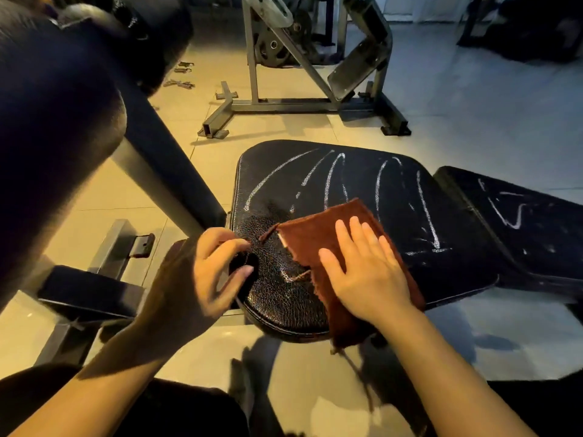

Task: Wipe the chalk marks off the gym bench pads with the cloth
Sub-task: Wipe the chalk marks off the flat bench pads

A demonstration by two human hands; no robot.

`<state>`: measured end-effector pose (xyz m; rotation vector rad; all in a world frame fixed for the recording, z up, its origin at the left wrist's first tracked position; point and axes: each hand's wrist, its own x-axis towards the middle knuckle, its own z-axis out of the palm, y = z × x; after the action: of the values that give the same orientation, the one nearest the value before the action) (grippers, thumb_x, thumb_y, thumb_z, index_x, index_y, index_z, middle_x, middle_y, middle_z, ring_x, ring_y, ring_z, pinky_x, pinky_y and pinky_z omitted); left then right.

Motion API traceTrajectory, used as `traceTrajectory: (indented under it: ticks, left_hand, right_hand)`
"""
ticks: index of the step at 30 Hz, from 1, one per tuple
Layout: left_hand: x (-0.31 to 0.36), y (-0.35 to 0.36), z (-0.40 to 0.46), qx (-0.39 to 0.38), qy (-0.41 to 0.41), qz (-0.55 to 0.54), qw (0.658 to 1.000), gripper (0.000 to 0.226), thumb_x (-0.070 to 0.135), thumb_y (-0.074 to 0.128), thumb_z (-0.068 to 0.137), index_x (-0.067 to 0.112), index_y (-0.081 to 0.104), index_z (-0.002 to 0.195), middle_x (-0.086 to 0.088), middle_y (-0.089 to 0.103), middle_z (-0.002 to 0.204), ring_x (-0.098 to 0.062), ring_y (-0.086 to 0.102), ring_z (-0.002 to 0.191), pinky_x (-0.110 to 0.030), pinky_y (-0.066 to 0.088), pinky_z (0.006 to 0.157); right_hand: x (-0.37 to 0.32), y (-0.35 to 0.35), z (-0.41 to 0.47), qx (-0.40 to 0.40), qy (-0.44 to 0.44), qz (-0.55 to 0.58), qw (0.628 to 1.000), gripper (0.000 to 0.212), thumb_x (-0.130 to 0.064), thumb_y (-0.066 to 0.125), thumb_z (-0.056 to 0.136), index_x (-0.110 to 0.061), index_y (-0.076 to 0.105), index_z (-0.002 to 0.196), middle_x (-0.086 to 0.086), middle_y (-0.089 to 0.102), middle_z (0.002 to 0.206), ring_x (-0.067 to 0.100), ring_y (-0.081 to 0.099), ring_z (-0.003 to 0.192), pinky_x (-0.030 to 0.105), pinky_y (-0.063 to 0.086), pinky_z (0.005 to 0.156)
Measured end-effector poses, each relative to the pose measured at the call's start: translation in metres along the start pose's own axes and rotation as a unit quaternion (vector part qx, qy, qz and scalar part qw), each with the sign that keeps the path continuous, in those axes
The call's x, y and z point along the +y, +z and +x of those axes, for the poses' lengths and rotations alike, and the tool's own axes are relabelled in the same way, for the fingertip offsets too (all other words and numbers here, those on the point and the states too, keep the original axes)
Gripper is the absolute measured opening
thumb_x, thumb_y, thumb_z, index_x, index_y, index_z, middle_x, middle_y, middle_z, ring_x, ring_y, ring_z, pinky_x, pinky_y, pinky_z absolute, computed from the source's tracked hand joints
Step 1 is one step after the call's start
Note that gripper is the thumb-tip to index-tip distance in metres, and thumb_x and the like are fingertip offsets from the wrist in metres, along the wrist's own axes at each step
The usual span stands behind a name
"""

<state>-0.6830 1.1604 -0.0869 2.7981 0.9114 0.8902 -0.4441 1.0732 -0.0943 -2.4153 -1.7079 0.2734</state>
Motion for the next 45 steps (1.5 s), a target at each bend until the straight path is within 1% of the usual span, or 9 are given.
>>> traceTrajectory:
  ticks: [5,10,13,15,24,29,32,37,45]
  left_hand:
    - [0.001,0.016,0.004,0.035,-0.039,-0.061,0.997,0.041,0.044,0.047,0.094,0.012,0.061,0.116,0.0,0.055,0.115,-0.019,0.055,0.105,-0.043,0.047,0.091]
    - [0.016,0.046,0.001,0.076,-0.081,-0.18,0.977,0.047,0.041,0.045,0.094,0.006,0.059,0.123,-0.008,0.05,0.129,-0.017,0.045,0.124,-0.023,0.029,0.109]
    - [0.014,0.058,0.0,0.071,-0.095,-0.185,0.976,0.052,0.05,0.038,0.097,0.013,0.052,0.132,-0.004,0.043,0.14,-0.02,0.036,0.136,-0.042,0.028,0.114]
    - [0.013,0.062,0.003,0.078,-0.107,-0.178,0.975,0.055,0.055,0.035,0.097,0.019,0.048,0.137,-0.001,0.039,0.145,-0.022,0.027,0.143,-0.053,0.024,0.114]
    - [0.022,0.061,0.006,0.09,-0.145,-0.258,0.951,0.06,0.065,0.029,0.094,0.027,0.036,0.141,0.01,0.034,0.15,-0.015,0.024,0.144,-0.046,0.02,0.119]
    - [0.028,0.049,0.011,0.088,-0.17,-0.237,0.952,0.058,0.065,0.025,0.095,0.027,0.038,0.137,0.011,0.032,0.147,-0.012,0.028,0.139,-0.042,0.023,0.116]
    - [0.035,0.041,0.019,0.088,-0.173,-0.192,0.962,0.044,0.048,0.027,0.097,0.029,0.041,0.134,0.011,0.034,0.144,-0.012,0.03,0.138,-0.057,0.022,0.115]
    - [0.039,0.046,0.03,0.055,-0.157,-0.146,0.975,0.045,0.048,0.031,0.096,0.025,0.049,0.131,0.004,0.043,0.143,-0.014,0.032,0.14,-0.054,0.011,0.119]
    - [0.036,0.046,0.029,0.077,-0.133,-0.178,0.972,0.041,0.047,0.031,0.099,0.025,0.05,0.127,0.003,0.05,0.136,-0.02,0.041,0.134,-0.061,0.03,0.107]
  right_hand:
    - [0.095,-0.018,0.024,-0.003,0.142,-0.026,0.989,0.07,-0.06,0.015,0.098,-0.023,0.001,0.156,0.005,-0.004,0.164,0.021,-0.003,0.15,0.039,-0.003,0.12]
    - [0.139,-0.027,0.041,0.017,0.214,-0.015,0.977,0.072,-0.06,0.017,0.099,-0.019,0.004,0.156,0.01,0.0,0.163,0.026,0.003,0.15,0.044,0.005,0.121]
    - [0.133,-0.028,0.04,0.011,0.213,-0.031,0.977,0.07,-0.057,0.016,0.1,-0.017,0.002,0.156,0.012,-0.001,0.163,0.028,0.002,0.15,0.044,0.004,0.121]
    - [0.115,-0.026,0.034,0.001,0.186,-0.045,0.982,0.066,-0.051,0.017,0.102,-0.015,0.001,0.156,0.012,-0.002,0.163,0.028,-0.001,0.15,0.044,0.001,0.122]
    - [-0.045,0.009,-0.017,0.004,-0.078,-0.005,0.997,0.081,-0.053,-0.01,0.083,-0.017,-0.002,0.155,0.011,-0.006,0.163,0.027,-0.008,0.15,0.044,-0.01,0.12]
    - [-0.041,0.013,-0.029,0.012,-0.127,0.011,0.992,0.088,-0.07,-0.014,0.083,-0.023,0.002,0.156,0.007,-0.004,0.164,0.023,-0.007,0.15,0.04,-0.012,0.119]
    - [-0.007,0.007,-0.036,0.028,-0.044,0.011,0.999,0.094,-0.075,-0.017,0.075,-0.027,-0.003,0.155,0.003,-0.006,0.163,0.02,-0.009,0.15,0.036,-0.017,0.115]
    - [0.062,-0.013,-0.023,0.0,0.136,0.001,0.991,0.08,-0.072,0.008,0.09,-0.027,-0.009,0.155,0.003,-0.013,0.163,0.018,-0.014,0.149,0.035,-0.014,0.115]
    - [0.113,-0.024,0.03,0.002,0.239,-0.008,0.971,0.077,-0.06,0.011,0.098,-0.011,-0.004,0.155,0.013,-0.006,0.163,0.025,-0.007,0.15,0.042,-0.005,0.121]
